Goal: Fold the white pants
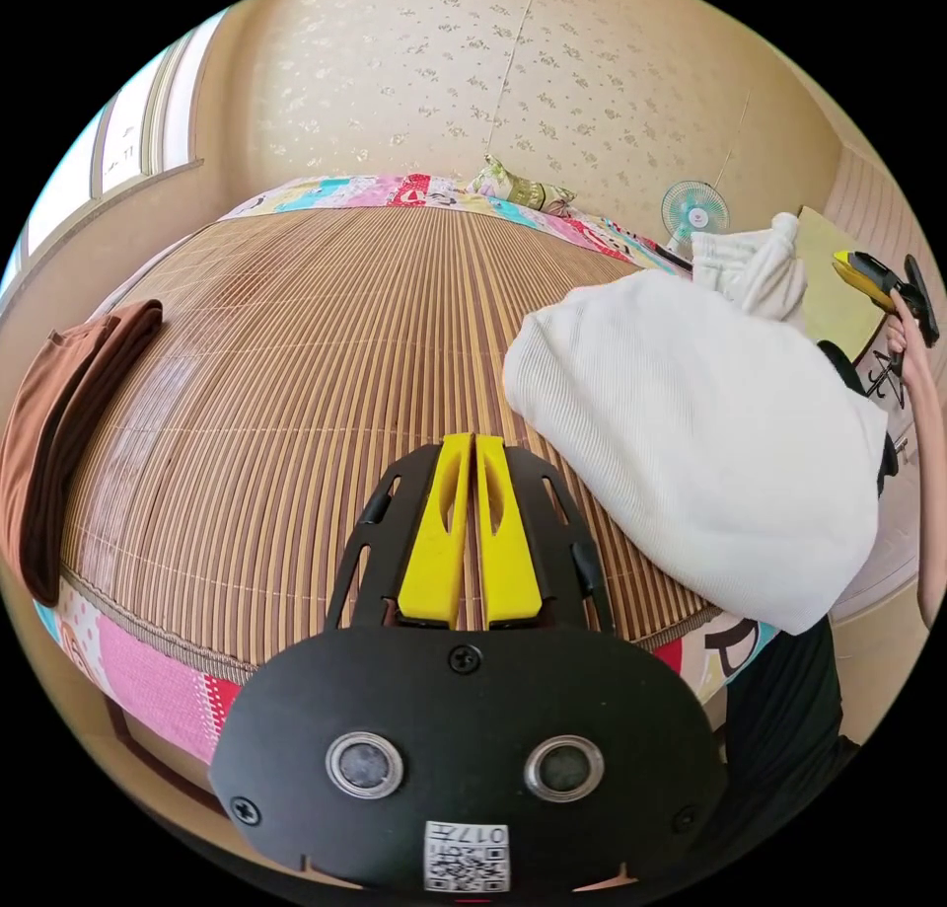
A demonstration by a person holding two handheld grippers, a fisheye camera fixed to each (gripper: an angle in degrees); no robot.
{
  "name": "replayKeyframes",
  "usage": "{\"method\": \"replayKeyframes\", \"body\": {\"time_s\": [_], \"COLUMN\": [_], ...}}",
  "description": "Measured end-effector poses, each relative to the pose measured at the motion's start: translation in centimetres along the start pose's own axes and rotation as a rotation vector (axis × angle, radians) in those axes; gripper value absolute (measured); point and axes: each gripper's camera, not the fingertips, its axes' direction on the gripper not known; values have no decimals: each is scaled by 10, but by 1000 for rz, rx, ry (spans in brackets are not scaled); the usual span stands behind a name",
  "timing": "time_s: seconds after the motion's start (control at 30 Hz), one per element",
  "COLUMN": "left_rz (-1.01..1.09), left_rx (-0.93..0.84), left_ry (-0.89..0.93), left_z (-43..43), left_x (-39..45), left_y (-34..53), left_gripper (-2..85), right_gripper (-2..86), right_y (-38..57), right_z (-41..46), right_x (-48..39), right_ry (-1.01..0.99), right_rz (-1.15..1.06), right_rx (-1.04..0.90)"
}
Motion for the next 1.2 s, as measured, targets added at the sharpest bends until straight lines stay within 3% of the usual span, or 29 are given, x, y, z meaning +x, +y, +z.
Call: {"method": "replayKeyframes", "body": {"time_s": [0.07,0.23,0.3,0.33,0.4,0.5,0.57,0.63,0.7,0.9,1.0,1.07,1.2], "left_rz": [0,0,-3,-7,-13,-16,-17,-16,-15,-30,-149,-326,-409], "left_rx": [1,0,1,2,3,3,3,1,1,-7,-51,-126,-101], "left_ry": [0,-2,5,13,26,32,33,29,26,40,101,230,515], "left_z": [2,6,7,8,9,11,11,12,12,10,8,7,8], "left_x": [5,14,16,16,17,19,22,24,26,22,4,-22,-35], "left_y": [0,0,0,-1,-1,-4,-6,-8,-10,-22,-31,-42,-62], "left_gripper": [-10,-10,-10,-10,-10,-10,-10,-10,-10,-5,4,34,152], "right_gripper": [105,171,154,127,102,62,52,49,52,120,145,152,142], "right_y": [14,34,49,58,69,80,83,98,118,196,239,261,317], "right_z": [25,171,216,221,212,199,176,129,91,-19,-61,-69,-66], "right_x": [-3,23,36,37,33,31,41,64,81,139,134,132,120], "right_ry": [35,-6,27,107,192,145,-7,-339,-503,-429,-338,-320,-332], "right_rz": [11,98,110,87,40,-11,-13,-50,-131,111,146,174,238], "right_rx": [-25,-432,-542,-507,-421,-436,-425,-363,-311,-187,-140,-176,-229]}}
